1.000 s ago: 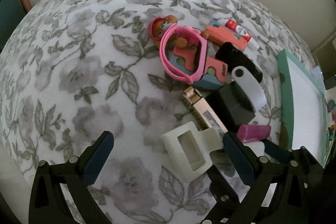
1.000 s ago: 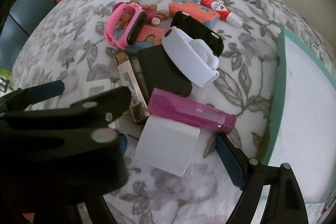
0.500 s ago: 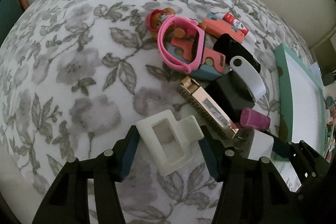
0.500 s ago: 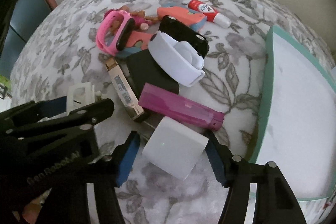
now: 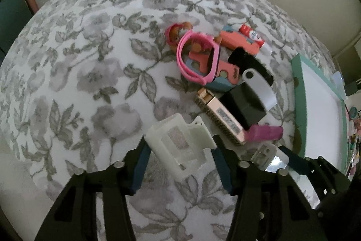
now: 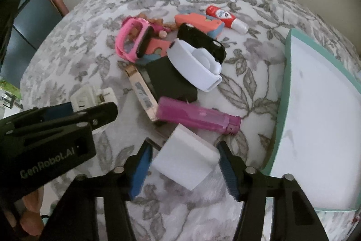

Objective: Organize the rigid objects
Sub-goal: 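Carry the adapter with the right tool while the left tool carries the clip over the tray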

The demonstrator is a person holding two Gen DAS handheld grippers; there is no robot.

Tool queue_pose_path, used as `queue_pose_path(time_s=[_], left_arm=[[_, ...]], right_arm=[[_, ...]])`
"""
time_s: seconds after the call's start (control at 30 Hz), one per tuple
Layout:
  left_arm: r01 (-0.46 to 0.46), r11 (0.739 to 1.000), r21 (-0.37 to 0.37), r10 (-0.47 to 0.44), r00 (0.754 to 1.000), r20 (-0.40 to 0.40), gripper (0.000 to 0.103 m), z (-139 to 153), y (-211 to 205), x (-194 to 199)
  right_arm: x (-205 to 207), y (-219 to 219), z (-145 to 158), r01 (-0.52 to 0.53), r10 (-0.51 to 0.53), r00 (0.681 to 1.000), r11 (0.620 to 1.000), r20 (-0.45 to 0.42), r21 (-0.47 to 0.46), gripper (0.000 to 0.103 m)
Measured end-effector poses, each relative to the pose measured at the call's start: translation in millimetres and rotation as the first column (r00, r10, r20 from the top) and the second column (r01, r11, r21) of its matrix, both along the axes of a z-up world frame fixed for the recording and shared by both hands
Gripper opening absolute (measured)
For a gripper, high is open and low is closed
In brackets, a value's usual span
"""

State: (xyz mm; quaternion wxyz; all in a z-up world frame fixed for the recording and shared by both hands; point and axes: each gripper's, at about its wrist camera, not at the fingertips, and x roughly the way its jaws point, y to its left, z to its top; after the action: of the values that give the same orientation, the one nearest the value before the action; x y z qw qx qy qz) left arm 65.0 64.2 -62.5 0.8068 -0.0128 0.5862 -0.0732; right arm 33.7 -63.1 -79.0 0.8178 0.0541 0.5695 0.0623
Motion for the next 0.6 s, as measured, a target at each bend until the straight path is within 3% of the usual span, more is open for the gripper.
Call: queue_pose_path(time_s=[0.33,0.6], left_arm=[[-0.004,1.000,0.014,0.003,0.998,0.060,0.055,38,-10,0],[0.064,0.998,0.014,-0.065,0.987,0.147,0.055,84,-57,5]], right_arm=[[-16,-22,31,0.058,-0.064,0.994,0.996,0.088,0.067,0.061],[-23,-56,59,0.164,-0.178,0.965,0.983,0.193,0.088,0.061]])
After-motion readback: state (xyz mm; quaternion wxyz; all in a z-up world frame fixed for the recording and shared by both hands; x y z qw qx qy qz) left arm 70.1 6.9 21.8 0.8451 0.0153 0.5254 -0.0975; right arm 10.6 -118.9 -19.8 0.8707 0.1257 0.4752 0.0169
